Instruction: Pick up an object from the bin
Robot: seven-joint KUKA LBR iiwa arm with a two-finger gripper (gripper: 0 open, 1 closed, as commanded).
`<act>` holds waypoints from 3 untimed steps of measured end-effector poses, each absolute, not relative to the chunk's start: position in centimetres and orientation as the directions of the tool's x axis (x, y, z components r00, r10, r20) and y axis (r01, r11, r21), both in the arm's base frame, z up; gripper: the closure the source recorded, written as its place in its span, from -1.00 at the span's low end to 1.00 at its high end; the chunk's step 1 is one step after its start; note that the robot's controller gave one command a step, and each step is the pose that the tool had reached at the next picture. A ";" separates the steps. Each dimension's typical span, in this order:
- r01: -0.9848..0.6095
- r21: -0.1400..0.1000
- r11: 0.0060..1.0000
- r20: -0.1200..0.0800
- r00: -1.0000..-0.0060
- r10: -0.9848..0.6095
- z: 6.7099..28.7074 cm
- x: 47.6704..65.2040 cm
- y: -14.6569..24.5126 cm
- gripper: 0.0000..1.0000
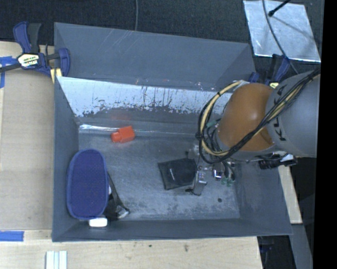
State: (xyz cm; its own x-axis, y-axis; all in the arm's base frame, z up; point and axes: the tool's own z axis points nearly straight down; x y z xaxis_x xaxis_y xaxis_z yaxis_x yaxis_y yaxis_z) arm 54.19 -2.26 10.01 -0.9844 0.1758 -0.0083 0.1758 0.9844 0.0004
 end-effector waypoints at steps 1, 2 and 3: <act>0.285 0.000 0.959 -0.001 -0.959 0.285 7.0 54.9 -1.7 -1.00; 0.282 0.000 0.959 -0.002 -0.959 0.282 7.0 55.0 -1.7 -1.00; 0.282 0.001 0.959 -0.005 -0.959 0.282 7.1 55.1 -1.7 1.00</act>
Offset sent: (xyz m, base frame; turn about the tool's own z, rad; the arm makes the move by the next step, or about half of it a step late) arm 0.0069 0.0064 -0.0301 0.1127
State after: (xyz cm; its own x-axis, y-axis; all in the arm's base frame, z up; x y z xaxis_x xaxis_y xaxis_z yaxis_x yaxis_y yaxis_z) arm 55.10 -1.73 7.12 -0.9594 0.2821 -0.0054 0.2821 0.9594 0.0007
